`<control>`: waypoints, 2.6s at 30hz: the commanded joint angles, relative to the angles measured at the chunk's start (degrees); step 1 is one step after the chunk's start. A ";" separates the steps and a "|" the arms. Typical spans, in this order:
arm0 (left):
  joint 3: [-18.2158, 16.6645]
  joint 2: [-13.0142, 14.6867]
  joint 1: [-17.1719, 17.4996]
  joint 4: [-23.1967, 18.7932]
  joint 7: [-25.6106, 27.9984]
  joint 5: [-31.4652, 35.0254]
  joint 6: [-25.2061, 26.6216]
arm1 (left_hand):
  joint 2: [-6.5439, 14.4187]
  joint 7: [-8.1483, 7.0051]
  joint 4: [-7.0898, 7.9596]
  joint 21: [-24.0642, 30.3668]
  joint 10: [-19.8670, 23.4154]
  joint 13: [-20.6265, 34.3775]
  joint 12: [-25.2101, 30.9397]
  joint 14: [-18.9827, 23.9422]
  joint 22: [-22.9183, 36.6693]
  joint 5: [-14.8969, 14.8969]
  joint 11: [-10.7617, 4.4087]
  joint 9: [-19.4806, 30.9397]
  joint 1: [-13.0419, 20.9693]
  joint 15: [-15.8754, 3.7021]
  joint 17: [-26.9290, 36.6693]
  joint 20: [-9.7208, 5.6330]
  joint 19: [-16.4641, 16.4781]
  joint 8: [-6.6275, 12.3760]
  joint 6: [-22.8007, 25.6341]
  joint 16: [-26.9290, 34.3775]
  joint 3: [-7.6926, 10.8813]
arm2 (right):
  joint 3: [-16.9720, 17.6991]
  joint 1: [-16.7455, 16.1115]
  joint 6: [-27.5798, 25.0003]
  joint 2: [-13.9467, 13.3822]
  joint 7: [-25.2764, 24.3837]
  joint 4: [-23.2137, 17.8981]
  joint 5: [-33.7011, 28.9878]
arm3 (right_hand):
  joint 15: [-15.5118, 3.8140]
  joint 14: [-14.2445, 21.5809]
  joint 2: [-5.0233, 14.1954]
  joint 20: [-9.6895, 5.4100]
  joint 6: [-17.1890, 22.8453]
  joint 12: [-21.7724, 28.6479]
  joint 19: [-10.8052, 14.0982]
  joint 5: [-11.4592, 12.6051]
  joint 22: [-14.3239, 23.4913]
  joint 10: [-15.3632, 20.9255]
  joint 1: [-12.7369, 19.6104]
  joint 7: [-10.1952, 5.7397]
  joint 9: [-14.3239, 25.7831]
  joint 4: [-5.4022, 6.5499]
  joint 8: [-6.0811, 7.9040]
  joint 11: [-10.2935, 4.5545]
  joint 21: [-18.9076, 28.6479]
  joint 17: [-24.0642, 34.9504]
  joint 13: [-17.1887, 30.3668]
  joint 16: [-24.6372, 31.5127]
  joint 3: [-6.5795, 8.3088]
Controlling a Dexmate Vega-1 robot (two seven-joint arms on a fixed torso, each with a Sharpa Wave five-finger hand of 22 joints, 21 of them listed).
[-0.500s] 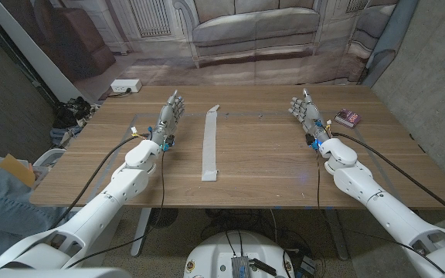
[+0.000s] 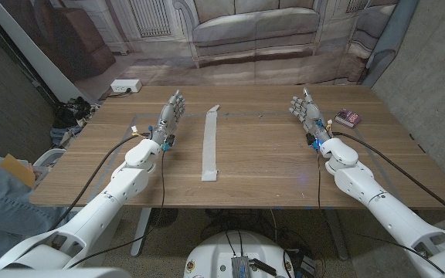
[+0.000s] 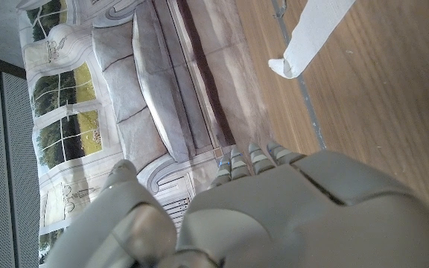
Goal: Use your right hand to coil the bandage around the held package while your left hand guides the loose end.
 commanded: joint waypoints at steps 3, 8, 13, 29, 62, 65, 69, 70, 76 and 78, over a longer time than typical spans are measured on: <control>-0.80 0.02 -0.39 -1.33 -0.26 1.77 0.86 | 0.07 -0.15 -0.28 0.09 -0.11 0.12 0.08 -0.44 0.30 0.25 -0.23 0.24 0.12 0.14 0.11 0.18 -0.76 0.11 -0.33 0.19 0.32 | 1.49 -2.17 0.64 -2.39 -2.35 -3.58 -2.26 | -0.24 0.72 0.16 -1.39 0.40 0.34 0.91 0.34 0.17 0.69 0.96 -0.13 0.19 -0.01 0.31 -0.23 -0.25 0.19 0.29 0.43 0.13; -0.88 0.58 -0.26 -2.36 0.00 2.41 1.37 | 0.10 -0.19 -0.36 0.03 -0.03 0.12 0.07 -0.43 0.30 0.22 -0.19 0.24 0.28 0.10 0.11 0.20 -0.84 0.09 -0.26 0.17 0.32 | 2.40 -3.15 1.07 -3.48 -3.60 -4.75 -3.22 | -0.47 1.05 0.22 -1.53 0.52 0.44 1.18 0.32 0.17 1.04 1.13 -0.38 0.19 -0.13 0.34 -0.28 -0.32 0.18 0.29 0.51 0.18; -1.09 1.19 -0.07 -4.00 0.46 2.68 2.17 | 0.12 -0.21 -0.44 -0.03 0.01 0.12 0.04 -0.40 0.30 0.20 -0.17 0.24 0.43 0.06 0.11 0.18 -0.96 0.06 -0.25 0.15 0.32 | 3.19 -3.50 0.90 -4.73 -4.11 -5.46 -3.89 | -0.61 1.46 0.27 -1.71 0.81 0.56 1.76 0.28 0.18 1.49 1.39 -0.54 0.19 -0.33 0.42 -0.69 -0.34 0.16 0.29 0.58 0.24; -0.73 3.01 2.82 -11.52 5.19 4.01 7.48 | 0.27 -0.06 -0.76 -0.03 0.68 0.13 0.13 0.13 0.33 0.11 -0.01 0.26 1.10 0.18 0.09 -0.07 -0.87 0.15 0.42 0.24 0.35 | 5.66 -4.05 1.84 -8.90 -2.27 -6.11 -4.60 | -0.98 2.33 0.36 -1.83 1.56 0.79 2.57 0.19 0.20 2.48 1.86 -1.02 0.19 -0.71 0.60 -1.00 -0.54 0.14 0.29 0.68 0.34; 0.90 1.25 4.11 -13.57 7.93 6.33 4.51 | 0.37 -0.10 -1.32 -0.20 1.72 0.15 0.18 0.79 0.34 -0.10 -0.64 0.28 2.19 -0.08 0.10 0.13 -1.00 0.20 1.43 0.21 0.28 | 6.25 -1.26 1.14 -13.13 -8.36 -2.23 -13.71 | -2.87 5.85 1.11 -2.86 4.43 1.32 5.95 -0.18 0.36 5.53 3.52 -2.67 0.25 -1.92 1.14 -3.46 -0.83 0.20 0.32 0.96 0.94; 0.85 1.50 4.38 -14.11 8.38 6.62 4.66 | 0.37 -0.14 -1.36 -0.23 1.77 0.15 0.17 0.91 0.35 -0.12 -0.60 0.28 2.25 -0.22 0.10 0.15 -1.09 0.18 1.46 0.23 0.27 | 6.23 -1.08 0.70 -13.51 -9.21 -2.04 -14.63 | -3.03 5.76 1.17 -2.90 4.51 1.32 5.95 -0.19 0.36 5.63 3.66 -2.76 0.25 -2.01 1.14 -3.49 -0.91 0.19 0.32 0.87 1.00; 0.70 1.81 4.72 -14.83 8.99 6.90 4.89 | 0.36 -0.26 -1.39 -0.28 1.83 0.15 0.16 0.96 0.36 -0.14 -0.59 0.29 2.31 -0.22 0.10 0.15 -1.22 0.18 1.54 0.23 0.24 | 6.23 -0.93 -1.14 -14.48 -9.80 -2.33 -15.28 | -3.20 5.95 1.29 -2.96 4.82 1.34 5.98 -0.22 0.37 5.84 3.92 -2.89 0.26 -2.18 1.18 -3.67 -1.05 0.18 0.33 0.85 1.12; 0.71 1.82 4.72 -14.84 9.03 6.91 4.91 | 0.36 -0.17 -1.42 -0.32 1.90 0.15 0.16 1.04 0.36 -0.15 -0.49 0.29 2.36 -0.24 0.10 -0.21 -1.35 0.18 1.60 0.25 0.23 | 6.23 -0.94 -1.20 -14.51 -9.82 -2.37 -15.26 | -3.22 5.94 1.30 -2.99 4.86 1.33 5.99 -0.22 0.37 5.83 3.96 -2.92 0.26 -2.20 1.19 -3.72 -1.06 0.18 0.33 0.83 1.13; 0.64 1.92 4.61 -15.29 9.31 6.95 5.09 | 0.34 -0.01 -1.50 -0.39 2.10 0.15 0.15 1.21 0.38 -0.21 -0.03 0.29 2.51 -0.02 0.10 -0.91 -1.58 0.26 2.05 0.26 0.15 | 6.90 -1.66 -2.22 -15.68 -10.61 -3.31 -15.37 | -3.15 5.88 1.38 -3.02 4.94 1.26 6.04 -0.27 0.37 5.87 4.19 -2.95 0.27 -2.37 1.12 -3.56 -1.23 0.18 0.34 0.69 1.22; 0.74 1.96 4.40 -15.33 9.19 7.05 5.11 | 0.33 0.00 -1.52 -0.38 2.15 0.15 0.15 1.26 0.39 -0.22 -0.14 0.30 2.54 -0.10 0.10 -0.95 -1.59 0.25 2.08 0.26 0.14 | 6.96 -1.90 -2.55 -16.05 -11.23 -3.56 -15.93 | -3.13 5.84 1.40 -2.99 4.96 1.24 6.03 -0.30 0.38 5.88 4.24 -2.95 0.28 -2.42 1.09 -3.74 -1.31 0.19 0.34 0.64 1.24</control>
